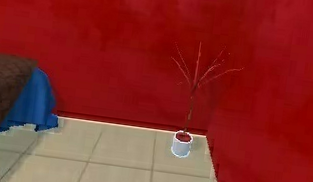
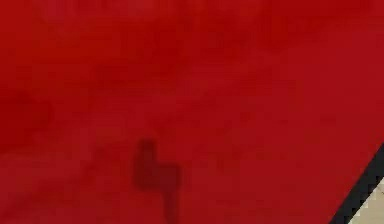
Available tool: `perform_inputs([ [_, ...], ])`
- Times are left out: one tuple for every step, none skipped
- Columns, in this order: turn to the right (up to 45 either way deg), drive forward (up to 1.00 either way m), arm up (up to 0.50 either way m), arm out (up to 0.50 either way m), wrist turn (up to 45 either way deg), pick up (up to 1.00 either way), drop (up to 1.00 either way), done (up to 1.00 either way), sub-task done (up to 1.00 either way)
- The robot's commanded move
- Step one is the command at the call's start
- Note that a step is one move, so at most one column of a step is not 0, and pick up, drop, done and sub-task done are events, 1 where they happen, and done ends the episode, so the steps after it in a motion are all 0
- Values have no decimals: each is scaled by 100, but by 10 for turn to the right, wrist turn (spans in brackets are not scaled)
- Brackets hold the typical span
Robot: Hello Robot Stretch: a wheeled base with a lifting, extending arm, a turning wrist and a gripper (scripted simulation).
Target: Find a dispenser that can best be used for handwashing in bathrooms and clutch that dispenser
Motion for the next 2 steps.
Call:
perform_inputs([
  [-450, 0, 0, 0, 0, 0, 0, 0, 0],
  [-450, 0, 0, 0, 0, 0, 0, 0, 0],
])
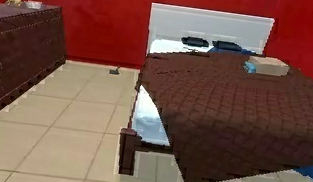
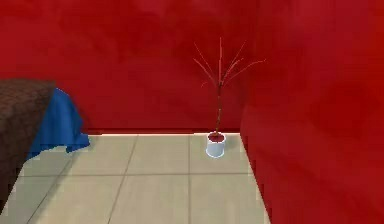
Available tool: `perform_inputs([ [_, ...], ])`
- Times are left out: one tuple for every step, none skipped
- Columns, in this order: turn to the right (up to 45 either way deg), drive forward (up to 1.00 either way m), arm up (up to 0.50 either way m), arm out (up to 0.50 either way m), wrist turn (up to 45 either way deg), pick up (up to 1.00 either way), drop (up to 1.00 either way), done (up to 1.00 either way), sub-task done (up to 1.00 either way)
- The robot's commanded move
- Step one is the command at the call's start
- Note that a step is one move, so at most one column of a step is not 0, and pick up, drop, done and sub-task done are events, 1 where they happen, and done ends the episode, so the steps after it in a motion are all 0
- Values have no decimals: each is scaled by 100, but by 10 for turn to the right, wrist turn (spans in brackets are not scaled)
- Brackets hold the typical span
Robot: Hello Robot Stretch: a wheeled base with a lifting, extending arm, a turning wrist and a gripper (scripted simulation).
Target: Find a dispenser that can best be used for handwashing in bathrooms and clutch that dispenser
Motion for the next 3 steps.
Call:
perform_inputs([
  [-450, 0, 0, 0, 0, 0, 0, 0, 0],
  [-330, 0, 0, 0, 0, 0, 0, 0, 0],
  [0, 90, 0, 0, 0, 0, 0, 0, 0],
])
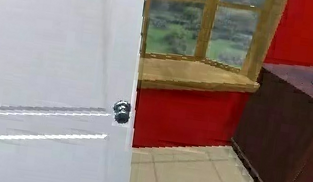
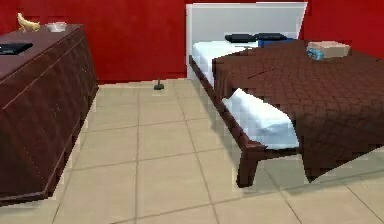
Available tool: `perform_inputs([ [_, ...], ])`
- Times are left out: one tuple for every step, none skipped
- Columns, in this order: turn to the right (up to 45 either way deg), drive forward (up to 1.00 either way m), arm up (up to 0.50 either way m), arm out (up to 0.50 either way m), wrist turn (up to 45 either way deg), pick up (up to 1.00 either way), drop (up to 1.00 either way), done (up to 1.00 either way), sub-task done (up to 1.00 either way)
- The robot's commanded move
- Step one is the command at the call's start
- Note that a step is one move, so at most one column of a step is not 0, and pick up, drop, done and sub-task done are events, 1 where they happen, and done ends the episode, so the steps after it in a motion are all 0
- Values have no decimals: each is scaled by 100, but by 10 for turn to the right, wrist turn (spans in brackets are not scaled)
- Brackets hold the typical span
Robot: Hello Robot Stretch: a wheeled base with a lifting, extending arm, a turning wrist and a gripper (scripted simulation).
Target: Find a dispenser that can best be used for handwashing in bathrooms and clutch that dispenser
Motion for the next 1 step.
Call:
perform_inputs([
  [-450, 0, 0, 0, 0, 0, 0, 0, 0],
])
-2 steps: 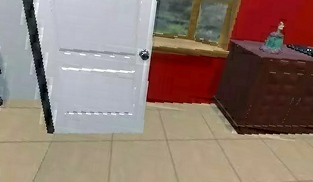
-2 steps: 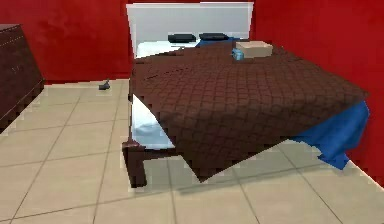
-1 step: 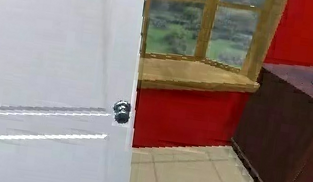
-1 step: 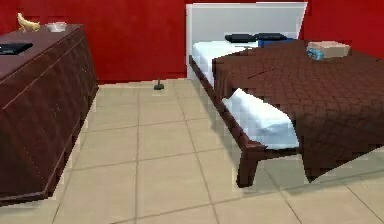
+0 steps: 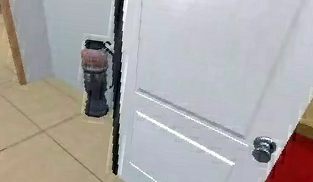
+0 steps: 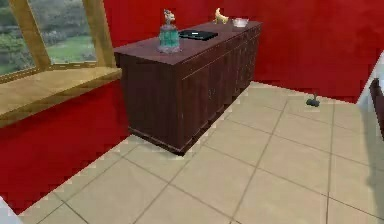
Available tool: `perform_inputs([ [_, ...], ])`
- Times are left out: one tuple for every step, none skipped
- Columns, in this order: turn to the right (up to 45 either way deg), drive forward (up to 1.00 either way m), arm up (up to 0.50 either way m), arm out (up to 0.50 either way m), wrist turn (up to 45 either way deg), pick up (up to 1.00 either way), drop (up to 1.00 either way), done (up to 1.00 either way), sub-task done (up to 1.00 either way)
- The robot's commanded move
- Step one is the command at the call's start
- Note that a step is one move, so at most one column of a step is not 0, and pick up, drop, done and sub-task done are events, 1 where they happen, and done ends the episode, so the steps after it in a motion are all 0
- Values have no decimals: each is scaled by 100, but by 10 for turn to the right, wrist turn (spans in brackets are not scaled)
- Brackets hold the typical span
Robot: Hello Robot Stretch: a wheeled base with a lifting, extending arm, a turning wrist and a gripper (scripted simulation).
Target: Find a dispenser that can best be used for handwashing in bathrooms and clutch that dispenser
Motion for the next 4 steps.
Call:
perform_inputs([
  [-300, 0, 0, 0, 0, 0, 0, 0, 0],
  [0, 70, 0, 0, 0, 0, 0, 0, 0],
  [-240, 0, 0, 0, 0, 0, 0, 0, 0],
  [0, 100, 0, 0, 0, 0, 0, 0, 0],
])
